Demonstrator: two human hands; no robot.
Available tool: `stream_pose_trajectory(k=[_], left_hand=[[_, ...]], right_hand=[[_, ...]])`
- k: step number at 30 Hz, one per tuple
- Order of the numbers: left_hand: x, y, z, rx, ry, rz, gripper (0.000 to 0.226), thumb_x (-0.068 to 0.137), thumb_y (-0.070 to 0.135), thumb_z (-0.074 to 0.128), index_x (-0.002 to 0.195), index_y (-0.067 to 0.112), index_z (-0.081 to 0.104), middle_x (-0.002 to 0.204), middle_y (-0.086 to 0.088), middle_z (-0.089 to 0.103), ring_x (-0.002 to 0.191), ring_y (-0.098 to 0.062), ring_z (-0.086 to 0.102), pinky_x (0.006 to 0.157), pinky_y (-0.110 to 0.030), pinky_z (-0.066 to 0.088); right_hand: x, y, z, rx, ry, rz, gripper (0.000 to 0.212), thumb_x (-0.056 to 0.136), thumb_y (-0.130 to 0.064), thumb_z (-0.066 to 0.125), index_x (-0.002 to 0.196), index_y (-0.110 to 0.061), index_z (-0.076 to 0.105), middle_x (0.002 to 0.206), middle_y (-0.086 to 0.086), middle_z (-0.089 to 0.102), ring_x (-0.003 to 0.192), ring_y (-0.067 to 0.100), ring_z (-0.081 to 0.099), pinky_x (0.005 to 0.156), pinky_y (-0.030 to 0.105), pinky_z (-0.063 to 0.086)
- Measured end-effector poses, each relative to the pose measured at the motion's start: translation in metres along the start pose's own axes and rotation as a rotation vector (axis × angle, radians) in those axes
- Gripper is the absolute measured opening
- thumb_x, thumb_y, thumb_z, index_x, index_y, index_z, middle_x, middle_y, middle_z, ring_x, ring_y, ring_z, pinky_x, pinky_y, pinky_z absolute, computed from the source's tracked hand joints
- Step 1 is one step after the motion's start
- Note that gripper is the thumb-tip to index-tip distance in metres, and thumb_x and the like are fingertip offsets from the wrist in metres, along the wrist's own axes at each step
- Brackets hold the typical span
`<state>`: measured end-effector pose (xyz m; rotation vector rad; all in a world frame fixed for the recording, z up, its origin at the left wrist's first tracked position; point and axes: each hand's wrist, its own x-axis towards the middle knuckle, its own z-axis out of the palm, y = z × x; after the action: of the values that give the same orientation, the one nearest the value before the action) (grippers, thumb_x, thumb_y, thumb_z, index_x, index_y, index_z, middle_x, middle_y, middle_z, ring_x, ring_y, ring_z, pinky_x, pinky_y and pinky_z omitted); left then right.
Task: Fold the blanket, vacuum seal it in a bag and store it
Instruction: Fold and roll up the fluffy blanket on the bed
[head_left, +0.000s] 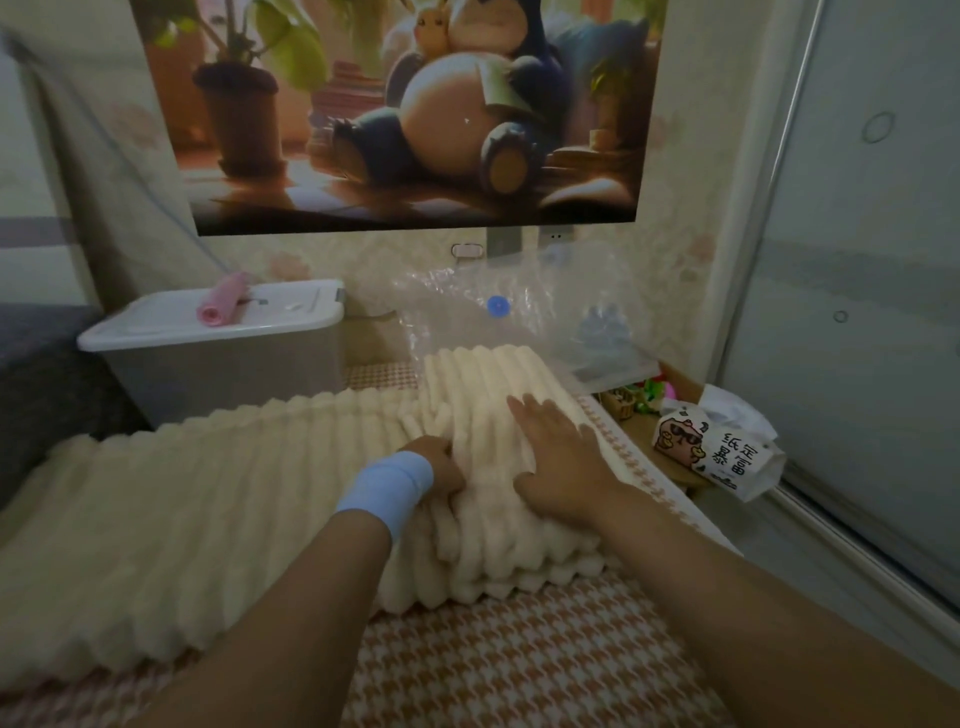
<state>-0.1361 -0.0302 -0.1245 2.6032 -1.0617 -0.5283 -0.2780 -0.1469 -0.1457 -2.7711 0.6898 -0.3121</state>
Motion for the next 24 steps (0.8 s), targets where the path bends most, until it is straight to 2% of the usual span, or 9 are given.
stream_pose_trajectory(k=[4,6,8,11,14,16,20,22,24], left_hand=[[0.0,0.016,-0.01,0.163,0.345,0.134,0.072,0.085,0.033,0.056,0.148,0.03,0.022,0.157,-0.005,0.015,0.143,-0.03,0.018,0.115,-0.045,0.024],[0.002,0.021,-0.001,0.226,0.431,0.254,0.069,0.091,0.038,0.045,0.151,0.035,0.012,0.161,0.001,0.003,0.147,-0.025,0.004,0.118,-0.047,0.012],[0.013,0.006,0.028,0.285,0.241,0.228,0.061,0.097,0.049,0.026,0.152,0.039,0.0,0.161,0.002,-0.008,0.148,-0.024,-0.008,0.119,-0.048,0.003],[0.033,-0.026,0.066,0.226,-0.006,0.115,0.072,0.085,0.069,0.006,0.143,0.041,-0.025,0.159,0.001,-0.021,0.147,-0.024,-0.018,0.119,-0.048,0.002],[0.035,-0.025,0.06,0.189,-0.04,0.093,0.071,0.093,0.064,0.014,0.149,0.035,-0.018,0.159,-0.001,-0.02,0.147,-0.027,-0.016,0.119,-0.047,0.002],[0.025,-0.019,0.051,0.199,-0.042,0.095,0.069,0.097,0.057,0.022,0.151,0.033,-0.013,0.16,0.0,-0.018,0.147,-0.028,-0.012,0.119,-0.048,0.003],[-0.003,-0.013,0.038,0.168,0.108,0.155,0.065,0.096,0.051,0.031,0.153,0.034,0.005,0.161,0.003,-0.012,0.148,-0.024,-0.003,0.119,-0.047,0.009],[-0.012,-0.013,0.039,0.126,0.146,0.228,0.061,0.096,0.052,0.035,0.152,0.036,0.016,0.161,0.003,-0.002,0.147,-0.023,0.005,0.119,-0.042,0.013],[-0.019,-0.019,0.049,0.143,0.038,0.253,0.063,0.096,0.054,0.036,0.152,0.035,0.014,0.162,-0.001,0.0,0.148,-0.023,0.003,0.12,-0.039,0.009]], right_hand=[[0.009,-0.005,0.012,-0.199,-0.286,-0.027,0.07,0.095,-0.045,0.041,0.155,-0.045,0.004,0.165,-0.012,-0.009,0.152,0.021,-0.013,0.113,0.068,-0.008],[0.011,-0.004,0.018,-0.208,-0.302,-0.037,0.065,0.097,-0.048,0.034,0.155,-0.044,0.006,0.165,-0.012,-0.006,0.152,0.022,-0.012,0.112,0.07,-0.008],[0.01,0.0,0.016,-0.17,-0.259,-0.017,0.069,0.095,-0.046,0.04,0.155,-0.044,0.007,0.165,-0.012,-0.004,0.152,0.019,-0.009,0.114,0.067,-0.006],[0.004,0.011,0.013,-0.162,-0.196,-0.016,0.072,0.095,-0.044,0.043,0.157,-0.037,0.008,0.166,-0.008,-0.007,0.152,0.013,-0.009,0.118,0.062,-0.005],[0.0,0.019,0.014,-0.184,-0.082,0.051,0.071,0.097,-0.053,0.034,0.157,-0.035,0.002,0.165,-0.004,-0.013,0.152,0.017,-0.012,0.116,0.065,-0.003],[-0.002,0.024,0.012,-0.13,0.004,0.215,0.074,0.095,-0.063,0.029,0.157,-0.035,-0.001,0.166,-0.001,-0.011,0.152,0.024,-0.008,0.117,0.065,0.004],[-0.017,0.036,0.005,0.307,0.022,0.64,0.097,0.083,-0.071,0.042,0.158,-0.021,0.006,0.161,0.011,0.022,0.143,0.036,0.031,0.112,0.05,0.033],[-0.022,0.031,0.001,0.389,0.005,0.671,0.096,0.081,-0.066,0.05,0.155,-0.014,0.018,0.155,0.011,0.036,0.135,0.034,0.041,0.107,0.044,0.039],[-0.021,0.016,-0.007,0.359,0.056,0.622,0.085,0.08,-0.058,0.055,0.149,-0.014,0.032,0.147,0.011,0.046,0.127,0.032,0.049,0.1,0.041,0.044]])
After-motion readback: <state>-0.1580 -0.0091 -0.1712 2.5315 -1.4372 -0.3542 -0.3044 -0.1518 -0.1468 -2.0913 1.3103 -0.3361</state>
